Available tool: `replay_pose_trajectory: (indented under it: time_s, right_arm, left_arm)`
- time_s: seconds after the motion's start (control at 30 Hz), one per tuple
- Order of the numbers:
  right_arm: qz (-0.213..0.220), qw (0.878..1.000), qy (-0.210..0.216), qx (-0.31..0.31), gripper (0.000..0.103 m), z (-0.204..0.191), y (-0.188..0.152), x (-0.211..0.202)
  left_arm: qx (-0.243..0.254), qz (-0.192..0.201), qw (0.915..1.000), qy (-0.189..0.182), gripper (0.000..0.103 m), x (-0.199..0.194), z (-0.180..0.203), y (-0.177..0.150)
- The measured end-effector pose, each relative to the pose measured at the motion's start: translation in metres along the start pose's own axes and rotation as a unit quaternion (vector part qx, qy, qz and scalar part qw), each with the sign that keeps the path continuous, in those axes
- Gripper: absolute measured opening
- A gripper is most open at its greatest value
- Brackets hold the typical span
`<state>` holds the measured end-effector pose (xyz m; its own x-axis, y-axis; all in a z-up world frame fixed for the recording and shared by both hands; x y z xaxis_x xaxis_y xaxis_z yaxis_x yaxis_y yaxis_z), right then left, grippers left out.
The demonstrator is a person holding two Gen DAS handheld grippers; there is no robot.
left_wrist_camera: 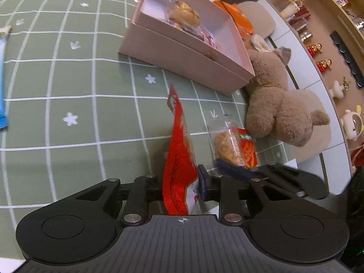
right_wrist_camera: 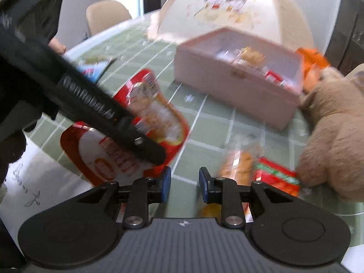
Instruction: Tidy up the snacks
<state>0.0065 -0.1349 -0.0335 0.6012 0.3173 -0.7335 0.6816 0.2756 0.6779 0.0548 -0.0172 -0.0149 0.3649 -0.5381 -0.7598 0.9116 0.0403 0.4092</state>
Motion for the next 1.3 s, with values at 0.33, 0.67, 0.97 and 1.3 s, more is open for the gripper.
replay_pose_trajectory:
  time_s: [0.33,0.67,0.97,1.3]
  right_arm:
    - [-0.001,0.989,-0.073,0.126,0.050,0.080,-0.003,-0.027]
    - [-0.028,0.994,-0.051,0.094,0.057,0.049,-0.009,0.002]
    - [-0.038,0.996,-0.045,0.074,0.051,0.045,-0.007,0.010]
    - [0.016,0.997,-0.032,0.070,0.046,0.059,0.035,-0.040]
  left_arm:
    - [-0.014,0.035,0.9985,0.040,0.028,-0.040,-0.023,-0.008]
    - [-0.018,0.022,0.9987,0.042,0.028,-0.032,-0.024,-0.015]
    - [-0.010,0.014,0.9987,0.047,0.028,-0.022,-0.021,-0.014]
    - [0.035,0.026,0.9978,0.050,0.028,-0.025,0.004,0.000]
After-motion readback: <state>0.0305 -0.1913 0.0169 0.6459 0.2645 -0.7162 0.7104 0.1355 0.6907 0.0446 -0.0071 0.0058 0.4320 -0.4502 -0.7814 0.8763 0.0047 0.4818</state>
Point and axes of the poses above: each gripper's, at about its wrist camera, not at the fingertips, and x roughly the way its jaws point, z to its right, y to its top, the point moved 5 cm from there along x, roughly the way its jaws point, and after that the axes turned 7 degrees about x, right-handed, at the moved point
